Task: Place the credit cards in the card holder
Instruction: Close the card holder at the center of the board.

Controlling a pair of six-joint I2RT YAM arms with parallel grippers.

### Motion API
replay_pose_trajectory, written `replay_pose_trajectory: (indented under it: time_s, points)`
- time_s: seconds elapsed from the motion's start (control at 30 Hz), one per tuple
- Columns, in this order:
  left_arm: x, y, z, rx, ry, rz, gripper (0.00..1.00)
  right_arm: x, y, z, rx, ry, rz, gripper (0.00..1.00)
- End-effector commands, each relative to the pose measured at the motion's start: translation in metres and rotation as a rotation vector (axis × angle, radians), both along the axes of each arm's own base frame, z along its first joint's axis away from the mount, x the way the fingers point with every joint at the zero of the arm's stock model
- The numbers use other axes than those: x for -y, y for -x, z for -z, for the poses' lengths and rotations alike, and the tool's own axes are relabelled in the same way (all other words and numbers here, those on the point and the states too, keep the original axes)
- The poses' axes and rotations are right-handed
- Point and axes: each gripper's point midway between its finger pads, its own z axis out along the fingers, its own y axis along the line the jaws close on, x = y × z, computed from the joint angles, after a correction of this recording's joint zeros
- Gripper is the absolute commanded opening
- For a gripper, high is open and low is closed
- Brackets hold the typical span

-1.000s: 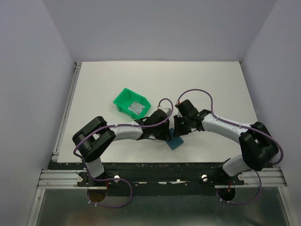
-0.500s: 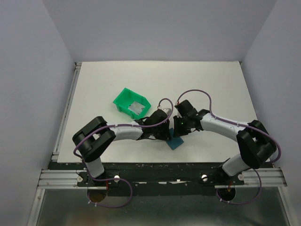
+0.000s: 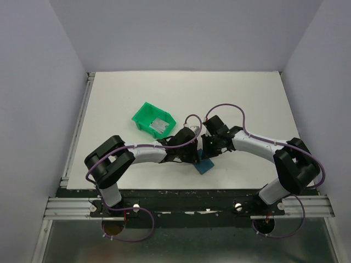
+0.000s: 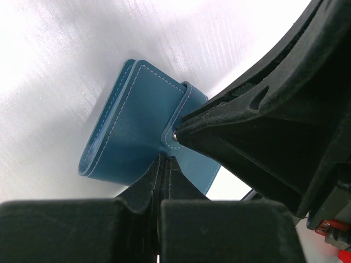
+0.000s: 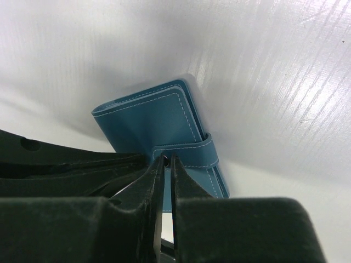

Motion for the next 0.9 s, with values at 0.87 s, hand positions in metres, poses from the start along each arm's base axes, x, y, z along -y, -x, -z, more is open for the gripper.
replay_pose_trajectory:
  time_s: [0.87]
  points:
    - [-0.018, 0.011, 0.031, -0.055, -0.107, 0.007, 0.00, 0.008, -0.004, -0.023, 0.075, 0.017, 0.000, 0.28]
